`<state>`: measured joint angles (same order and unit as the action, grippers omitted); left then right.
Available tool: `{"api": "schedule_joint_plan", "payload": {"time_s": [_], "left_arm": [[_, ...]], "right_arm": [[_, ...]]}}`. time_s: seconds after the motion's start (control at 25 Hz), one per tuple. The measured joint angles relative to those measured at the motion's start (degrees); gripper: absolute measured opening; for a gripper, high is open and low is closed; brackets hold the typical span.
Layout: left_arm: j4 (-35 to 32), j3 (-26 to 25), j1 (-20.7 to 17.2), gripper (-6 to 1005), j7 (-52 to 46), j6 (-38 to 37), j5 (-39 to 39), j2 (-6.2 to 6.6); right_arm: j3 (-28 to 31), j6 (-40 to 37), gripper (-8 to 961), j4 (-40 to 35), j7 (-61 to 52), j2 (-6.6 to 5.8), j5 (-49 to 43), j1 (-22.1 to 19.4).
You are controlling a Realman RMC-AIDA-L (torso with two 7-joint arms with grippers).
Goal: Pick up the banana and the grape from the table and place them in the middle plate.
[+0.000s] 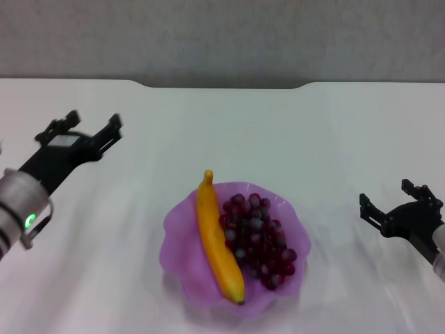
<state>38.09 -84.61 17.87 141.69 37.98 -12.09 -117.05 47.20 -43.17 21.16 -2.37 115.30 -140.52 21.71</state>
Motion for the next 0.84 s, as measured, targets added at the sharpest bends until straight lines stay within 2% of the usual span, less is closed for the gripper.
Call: {"api": "schedule_joint_plan", "payload": {"time_s": [0.08,0.24,0.44,0.56,0.84], "left_arm": [[-7.9,-2.1,1.9,882,4.1,5.7,1.8,-0.14],[-16.5,-2.5,3.3,881,8.7,11.1,7.0,-0.5],[-21.4,-2.5,2.4,881,10.5,11.1,10.4,-0.68],[-24.5,-2.9,3.0,881,11.6,9.9,12.1,-0.54],[-25.7,-3.2,2.9,881,12.8,7.3,15.4,-0.28]], "right_arm": [[0.0,-0.2,904,0.1,0.0,0.01,0.0,0.1],[0.1,-1.4,904,0.0,0.3,0.13,0.0,0.3],[0.2,-6.0,904,-1.7,0.6,0.29,0.0,-0.4],[0.4,-8.1,904,-3.6,0.9,0.28,0.9,-1.0],[0.1,-7.3,904,-5.1,1.1,0.11,4.3,-1.4]]}}
